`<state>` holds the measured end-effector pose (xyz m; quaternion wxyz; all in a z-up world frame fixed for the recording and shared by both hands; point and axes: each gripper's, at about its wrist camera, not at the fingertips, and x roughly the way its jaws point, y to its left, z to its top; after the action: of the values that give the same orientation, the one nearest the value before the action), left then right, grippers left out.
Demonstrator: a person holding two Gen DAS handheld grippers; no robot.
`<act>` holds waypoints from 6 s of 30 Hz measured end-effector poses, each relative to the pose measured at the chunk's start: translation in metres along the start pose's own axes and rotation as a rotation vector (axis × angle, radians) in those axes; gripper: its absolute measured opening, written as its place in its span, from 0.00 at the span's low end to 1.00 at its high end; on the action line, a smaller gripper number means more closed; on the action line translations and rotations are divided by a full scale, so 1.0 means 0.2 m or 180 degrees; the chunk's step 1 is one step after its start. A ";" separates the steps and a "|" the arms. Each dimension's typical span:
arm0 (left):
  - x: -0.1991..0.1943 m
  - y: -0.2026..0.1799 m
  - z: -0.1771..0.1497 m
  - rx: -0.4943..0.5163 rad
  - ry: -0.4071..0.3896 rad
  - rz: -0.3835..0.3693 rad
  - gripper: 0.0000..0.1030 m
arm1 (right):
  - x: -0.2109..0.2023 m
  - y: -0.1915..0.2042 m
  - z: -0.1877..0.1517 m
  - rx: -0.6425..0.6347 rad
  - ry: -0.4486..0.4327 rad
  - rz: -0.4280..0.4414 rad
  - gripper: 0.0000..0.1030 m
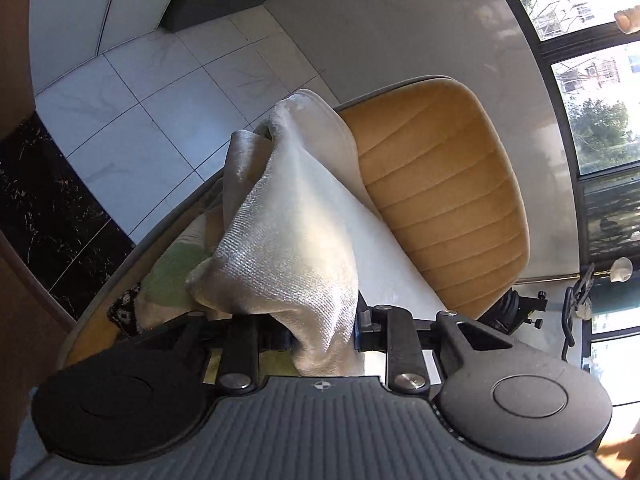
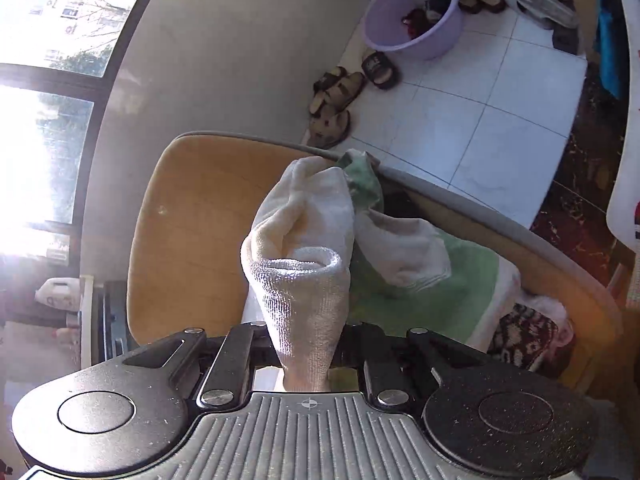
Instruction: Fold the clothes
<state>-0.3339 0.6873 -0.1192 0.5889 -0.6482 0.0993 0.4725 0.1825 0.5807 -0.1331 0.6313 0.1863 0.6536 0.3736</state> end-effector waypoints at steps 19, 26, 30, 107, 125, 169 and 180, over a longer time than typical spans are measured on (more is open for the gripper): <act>-0.24 -0.08 -0.03 0.1402 -0.0304 0.0932 0.63 | -0.19 -0.08 0.06 0.0322 -0.0458 -0.0672 0.60; -0.19 -0.38 -0.10 0.2155 -0.0579 0.0466 0.71 | -0.17 0.34 0.10 -0.1164 -0.0886 -0.0965 0.68; 0.06 -0.48 -0.20 0.2455 -0.0238 0.0640 0.72 | 0.10 0.51 0.13 -0.1843 -0.0707 -0.1025 0.76; 0.23 -0.33 -0.39 0.2745 0.0276 0.1342 0.99 | -0.04 0.45 -0.57 -0.2452 -0.0527 -0.1140 0.99; 0.10 -0.39 -0.49 0.2825 0.0314 0.1422 0.99 | -0.61 0.53 -0.87 -0.2452 -0.0957 -0.1226 0.99; -1.25 -0.17 -1.80 0.2656 -0.0023 0.1537 1.00 | -1.75 -0.15 -1.62 -0.2735 -0.0557 -0.1380 0.99; -1.26 -0.04 -1.75 0.2656 0.0081 0.1501 1.00 | -1.67 -0.12 -1.82 -0.2838 -0.0488 -0.1598 0.99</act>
<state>-0.2881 0.2818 0.0208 0.6743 -0.3219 0.4320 0.5050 -0.1179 0.2339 0.0510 0.7656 -0.2366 0.4073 0.4382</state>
